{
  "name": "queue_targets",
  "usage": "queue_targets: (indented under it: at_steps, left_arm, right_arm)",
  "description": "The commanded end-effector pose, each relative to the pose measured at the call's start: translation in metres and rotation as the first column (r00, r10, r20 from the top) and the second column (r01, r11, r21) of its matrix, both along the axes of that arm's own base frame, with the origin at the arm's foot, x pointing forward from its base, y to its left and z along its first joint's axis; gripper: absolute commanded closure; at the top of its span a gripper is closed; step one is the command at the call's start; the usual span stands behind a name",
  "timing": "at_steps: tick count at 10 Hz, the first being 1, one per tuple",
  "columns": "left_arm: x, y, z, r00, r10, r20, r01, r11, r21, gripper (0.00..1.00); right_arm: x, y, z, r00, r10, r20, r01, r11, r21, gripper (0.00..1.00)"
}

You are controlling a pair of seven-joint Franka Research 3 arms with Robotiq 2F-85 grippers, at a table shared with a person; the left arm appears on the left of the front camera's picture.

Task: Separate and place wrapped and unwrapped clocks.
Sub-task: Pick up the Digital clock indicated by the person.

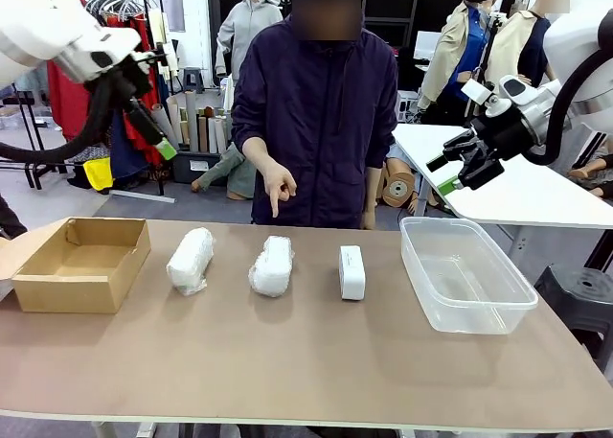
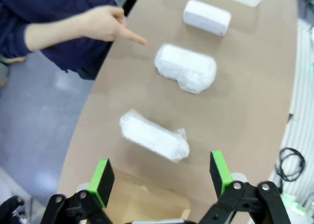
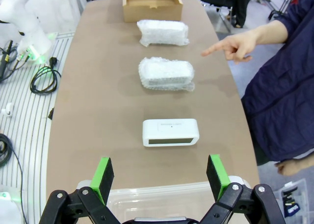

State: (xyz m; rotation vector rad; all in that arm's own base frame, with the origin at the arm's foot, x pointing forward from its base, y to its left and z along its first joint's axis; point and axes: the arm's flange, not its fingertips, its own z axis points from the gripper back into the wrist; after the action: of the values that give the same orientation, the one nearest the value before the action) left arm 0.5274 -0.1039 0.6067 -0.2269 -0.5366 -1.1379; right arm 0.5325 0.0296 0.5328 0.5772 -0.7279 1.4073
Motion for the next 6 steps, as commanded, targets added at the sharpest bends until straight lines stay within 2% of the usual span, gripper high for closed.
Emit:
queue_targets:
  at_steps: [1, 3, 6]
  left_arm:
    - [-0.008, -0.035, -0.005, 0.999, 0.028, 0.027, -0.03, 0.996, 0.081, 0.0]
    - [-0.007, -0.076, -0.006, 0.996, 0.017, 0.088, -0.026, 0.994, 0.104, 0.0]
    - [-0.003, -0.108, -0.013, 0.997, -0.009, 0.076, -0.001, 0.992, 0.125, 0.0]
  right_arm:
    - [-0.001, 0.0, 0.002, 1.0, 0.001, 0.003, -0.001, 1.0, 0.005, 0.0]
    - [-0.001, 0.0, 0.002, 1.0, 0.001, 0.003, -0.001, 1.0, 0.005, 0.0]
    - [-0.001, 0.0, 0.002, 1.0, 0.001, 0.003, -0.001, 1.0, 0.005, 0.0]
